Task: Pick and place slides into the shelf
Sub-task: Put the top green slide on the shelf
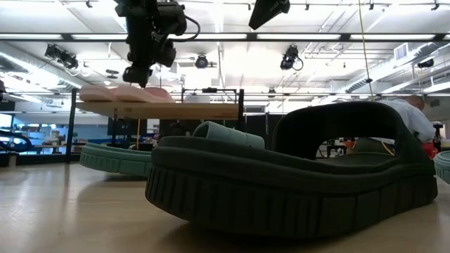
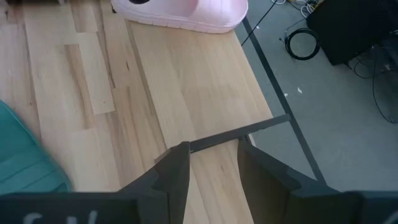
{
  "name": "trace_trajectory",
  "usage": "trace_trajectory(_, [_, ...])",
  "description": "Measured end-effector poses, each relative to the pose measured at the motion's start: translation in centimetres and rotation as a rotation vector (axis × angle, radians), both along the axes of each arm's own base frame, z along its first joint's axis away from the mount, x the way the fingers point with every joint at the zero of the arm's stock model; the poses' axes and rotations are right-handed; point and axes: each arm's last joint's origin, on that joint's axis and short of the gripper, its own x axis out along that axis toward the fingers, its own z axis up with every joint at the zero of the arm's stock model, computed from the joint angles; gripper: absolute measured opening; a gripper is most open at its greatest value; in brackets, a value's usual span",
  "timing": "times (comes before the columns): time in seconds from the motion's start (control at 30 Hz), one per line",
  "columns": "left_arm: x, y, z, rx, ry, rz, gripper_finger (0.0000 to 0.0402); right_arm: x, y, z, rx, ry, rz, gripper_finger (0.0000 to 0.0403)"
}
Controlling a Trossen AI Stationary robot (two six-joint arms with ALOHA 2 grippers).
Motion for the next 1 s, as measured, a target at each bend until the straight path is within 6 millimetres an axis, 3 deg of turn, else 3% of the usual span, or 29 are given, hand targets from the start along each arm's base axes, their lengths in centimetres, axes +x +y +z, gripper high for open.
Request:
trace_trajectory(0.27, [0.6,-1.4,0.1,0.056,0.008,-0.011,0.0161,0.0,0.0,0.0,0.008,-0.002,0.007,0.0142])
trace_trajectory(0.5, [0.7,-4.4,-0.2,0.053,0.064,-0.049,0.0180,0.3,0.3,-0.5,0.086,0.004,0.075,0.0142])
trace_trajectory(0.6, [0.3,-5.9,0.6,0.073,0.071,-0.029,0.0189,0.8,0.6,-1.4,0.144,0.029,0.117,0.0142])
trace_trajectory(0.77, [0.1,-9.0,3.2,0.061,-0.057,-0.020,0.0202,1.4,2.4,-5.1,0.279,0.130,0.168,0.0134])
trace_trajectory(1.0, [1.2,-13.9,6.8,-0.316,-0.337,-0.127,0.0198,1.5,7.8,-12.3,0.470,0.316,0.141,0.0112])
